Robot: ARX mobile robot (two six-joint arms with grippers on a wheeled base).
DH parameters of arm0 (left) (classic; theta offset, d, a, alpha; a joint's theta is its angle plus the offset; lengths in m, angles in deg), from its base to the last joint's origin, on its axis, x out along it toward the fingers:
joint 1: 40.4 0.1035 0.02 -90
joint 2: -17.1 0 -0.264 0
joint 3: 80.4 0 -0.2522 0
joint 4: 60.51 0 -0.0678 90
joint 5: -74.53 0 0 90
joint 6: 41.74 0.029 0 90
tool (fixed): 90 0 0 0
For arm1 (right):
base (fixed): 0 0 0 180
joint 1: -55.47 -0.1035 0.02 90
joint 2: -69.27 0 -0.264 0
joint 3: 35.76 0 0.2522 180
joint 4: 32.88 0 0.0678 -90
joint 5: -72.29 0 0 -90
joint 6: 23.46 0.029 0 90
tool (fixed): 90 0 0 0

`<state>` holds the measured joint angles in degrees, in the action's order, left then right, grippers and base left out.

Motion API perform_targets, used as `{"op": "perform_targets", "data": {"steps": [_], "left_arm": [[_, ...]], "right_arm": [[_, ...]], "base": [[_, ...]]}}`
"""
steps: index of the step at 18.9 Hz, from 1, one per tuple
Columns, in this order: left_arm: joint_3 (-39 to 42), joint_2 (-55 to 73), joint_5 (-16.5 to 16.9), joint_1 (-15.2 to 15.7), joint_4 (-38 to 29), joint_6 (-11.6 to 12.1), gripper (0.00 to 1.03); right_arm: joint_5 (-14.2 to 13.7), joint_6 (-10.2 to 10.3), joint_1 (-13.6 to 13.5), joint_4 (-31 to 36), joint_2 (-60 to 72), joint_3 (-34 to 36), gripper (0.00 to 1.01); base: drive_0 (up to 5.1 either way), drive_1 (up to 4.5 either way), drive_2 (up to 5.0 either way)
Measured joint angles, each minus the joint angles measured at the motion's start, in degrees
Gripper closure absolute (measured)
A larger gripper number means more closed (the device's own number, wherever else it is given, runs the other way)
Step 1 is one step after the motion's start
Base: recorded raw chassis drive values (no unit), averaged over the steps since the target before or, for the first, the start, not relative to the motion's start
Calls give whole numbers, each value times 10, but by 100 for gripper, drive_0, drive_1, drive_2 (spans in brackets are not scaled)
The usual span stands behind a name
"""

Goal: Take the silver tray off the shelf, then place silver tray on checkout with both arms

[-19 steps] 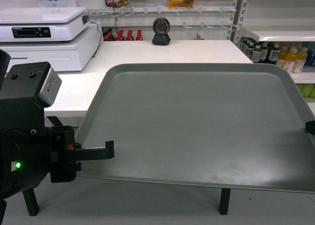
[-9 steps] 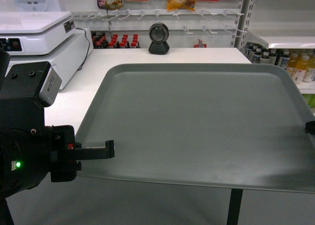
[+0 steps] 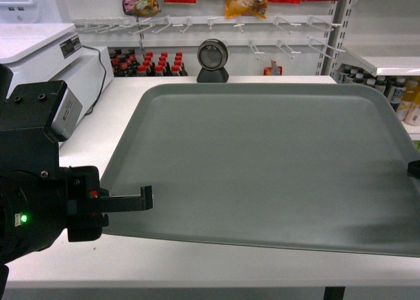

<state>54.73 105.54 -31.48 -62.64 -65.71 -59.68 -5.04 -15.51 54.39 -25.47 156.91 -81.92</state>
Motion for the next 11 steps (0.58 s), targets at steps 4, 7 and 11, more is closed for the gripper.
{"op": "perform_targets", "data": {"steps": [4,7,11], "left_arm": [[0,0,0,0,1,0,100],[0,0,0,0,0,0,100],[-50,17,-35,-2,110,-30,100]], "right_arm": [[0,0,0,0,0,0,98],[0,0,0,0,0,0,98],[18,-8,-1,-45,2,-14,99]], "base": [[-1,425,-427],[-1,425,-427],[-1,425,-427]]}}
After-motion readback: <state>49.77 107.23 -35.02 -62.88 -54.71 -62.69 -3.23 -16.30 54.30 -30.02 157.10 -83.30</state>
